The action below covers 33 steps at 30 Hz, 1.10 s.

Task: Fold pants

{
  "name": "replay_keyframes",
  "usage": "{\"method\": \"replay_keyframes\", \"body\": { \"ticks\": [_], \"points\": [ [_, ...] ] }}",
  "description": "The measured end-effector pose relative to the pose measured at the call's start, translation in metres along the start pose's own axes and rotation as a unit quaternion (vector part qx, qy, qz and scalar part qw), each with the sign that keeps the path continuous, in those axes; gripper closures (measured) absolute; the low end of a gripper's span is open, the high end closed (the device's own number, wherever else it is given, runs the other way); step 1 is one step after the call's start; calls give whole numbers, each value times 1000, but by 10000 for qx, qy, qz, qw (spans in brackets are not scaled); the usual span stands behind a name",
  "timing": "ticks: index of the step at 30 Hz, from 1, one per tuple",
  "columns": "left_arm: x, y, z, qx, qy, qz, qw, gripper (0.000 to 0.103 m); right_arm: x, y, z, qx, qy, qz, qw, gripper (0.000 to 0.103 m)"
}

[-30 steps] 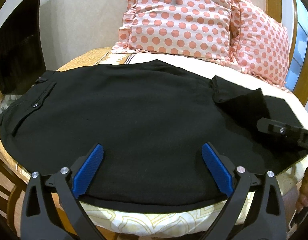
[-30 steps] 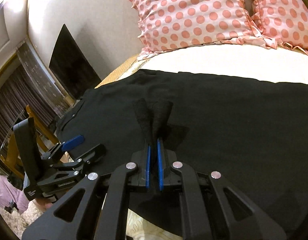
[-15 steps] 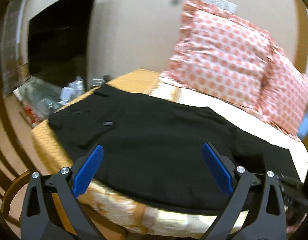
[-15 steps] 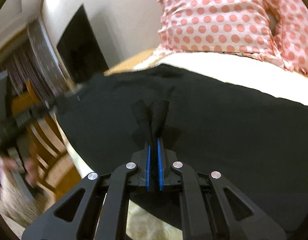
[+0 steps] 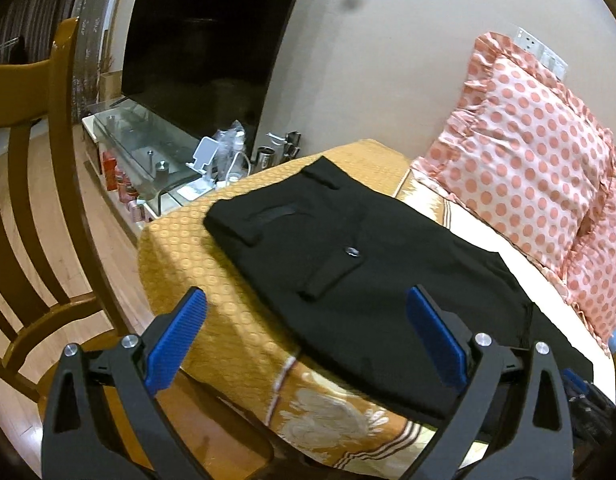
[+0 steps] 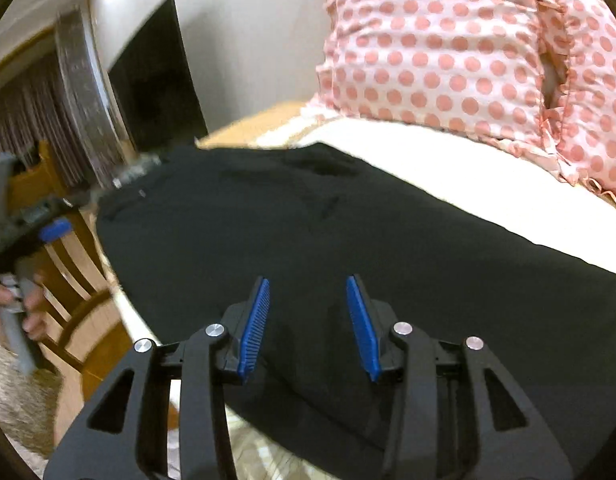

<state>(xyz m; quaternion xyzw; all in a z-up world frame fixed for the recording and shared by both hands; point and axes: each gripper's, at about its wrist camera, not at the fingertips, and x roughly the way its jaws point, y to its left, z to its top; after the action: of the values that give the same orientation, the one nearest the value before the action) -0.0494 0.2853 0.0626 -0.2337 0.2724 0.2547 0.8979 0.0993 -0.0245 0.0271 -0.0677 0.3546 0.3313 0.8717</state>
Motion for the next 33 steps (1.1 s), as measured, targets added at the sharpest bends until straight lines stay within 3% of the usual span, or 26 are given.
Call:
{"method": "replay_keyframes", "body": {
  "ticks": [2,5,9,16,28,30,33],
  "points": [
    [1,8,2,-108,66,-40,9999,3,16,14,-8,-299,454,-41,9985,60],
    [14,23,8,-430,363,-265,9981,3,11,19,-13,-530,332,-190,9979,59],
    [39,39,23,-877,772,-644,9911,4,8,6,-14,-191,335,121,9992,59],
    [70,45,36,-1170,1234,-885,9815,4,6,9,-15,-281,320,70,9991,58],
    [91,26,45,-1045,1317,-1019,9805,6,9,9,-15,-359,252,89,9990,58],
    [89,25,44,-1061,1328,-1105,9792,32,9,9,-16,-359,238,95,9990,58],
    [78,12,43,-628,1150,-878,9875,45,9,9,-16,-391,217,97,9990,58]
  ]
}}
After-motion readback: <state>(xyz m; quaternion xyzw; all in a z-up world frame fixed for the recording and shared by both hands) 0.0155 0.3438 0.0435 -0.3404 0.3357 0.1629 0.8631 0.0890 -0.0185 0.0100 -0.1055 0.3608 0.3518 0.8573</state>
